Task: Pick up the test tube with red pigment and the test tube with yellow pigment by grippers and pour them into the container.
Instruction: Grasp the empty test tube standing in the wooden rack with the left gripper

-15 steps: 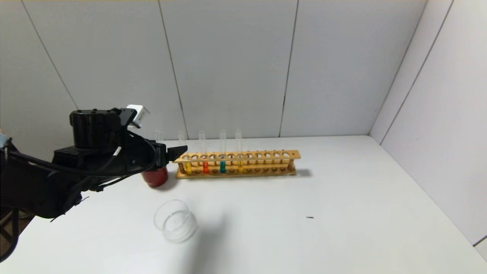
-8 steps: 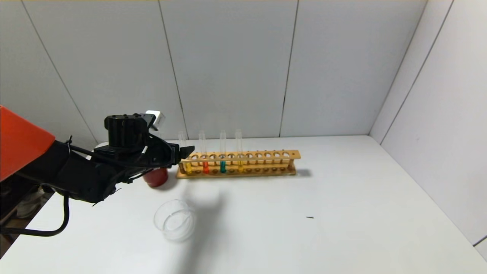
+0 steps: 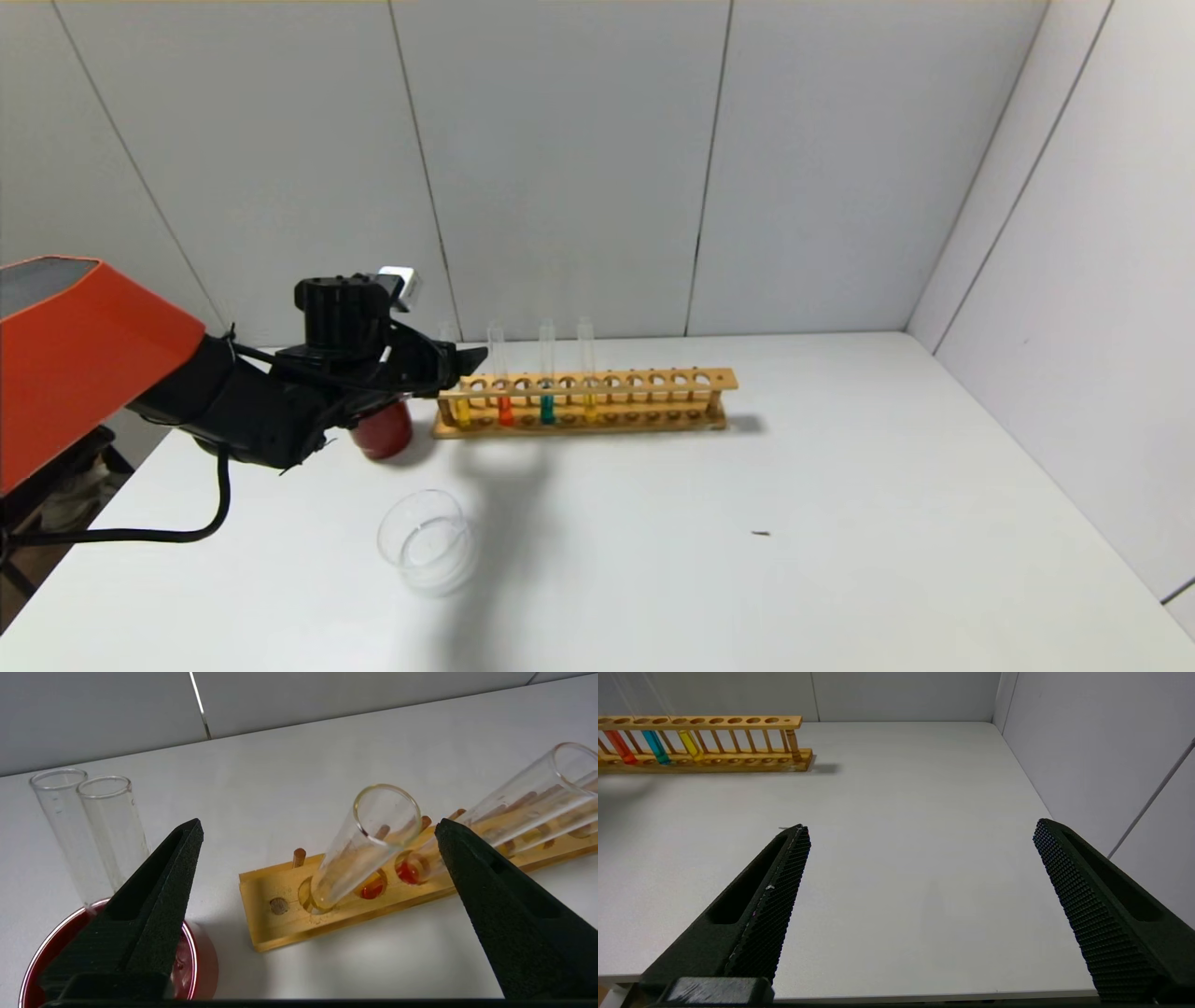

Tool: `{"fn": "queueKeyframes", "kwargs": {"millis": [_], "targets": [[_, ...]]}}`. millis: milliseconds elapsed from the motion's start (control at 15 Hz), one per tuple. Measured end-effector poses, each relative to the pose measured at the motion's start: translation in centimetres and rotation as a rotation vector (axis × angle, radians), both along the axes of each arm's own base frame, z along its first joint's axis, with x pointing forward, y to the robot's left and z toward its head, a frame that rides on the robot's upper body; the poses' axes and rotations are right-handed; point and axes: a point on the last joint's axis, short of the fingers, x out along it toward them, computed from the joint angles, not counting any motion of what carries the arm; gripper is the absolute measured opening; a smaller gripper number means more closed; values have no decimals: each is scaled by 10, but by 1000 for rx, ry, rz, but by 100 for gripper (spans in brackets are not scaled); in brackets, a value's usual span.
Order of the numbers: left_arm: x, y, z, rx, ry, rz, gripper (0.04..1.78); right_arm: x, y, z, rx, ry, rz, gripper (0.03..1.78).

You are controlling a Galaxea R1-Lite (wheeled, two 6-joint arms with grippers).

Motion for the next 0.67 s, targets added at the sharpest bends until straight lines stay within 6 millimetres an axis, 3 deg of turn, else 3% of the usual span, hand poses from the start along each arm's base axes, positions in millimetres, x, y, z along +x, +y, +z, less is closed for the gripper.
{"fn": "queueKeyframes", "kwargs": {"millis": [267, 667], "targets": [[7, -2, -4, 1, 0, -2, 140, 0, 0, 0, 0, 0, 0, 175], [8, -3, -3, 1, -6, -3, 39, 0, 0, 0, 0, 0, 0, 175]]}}
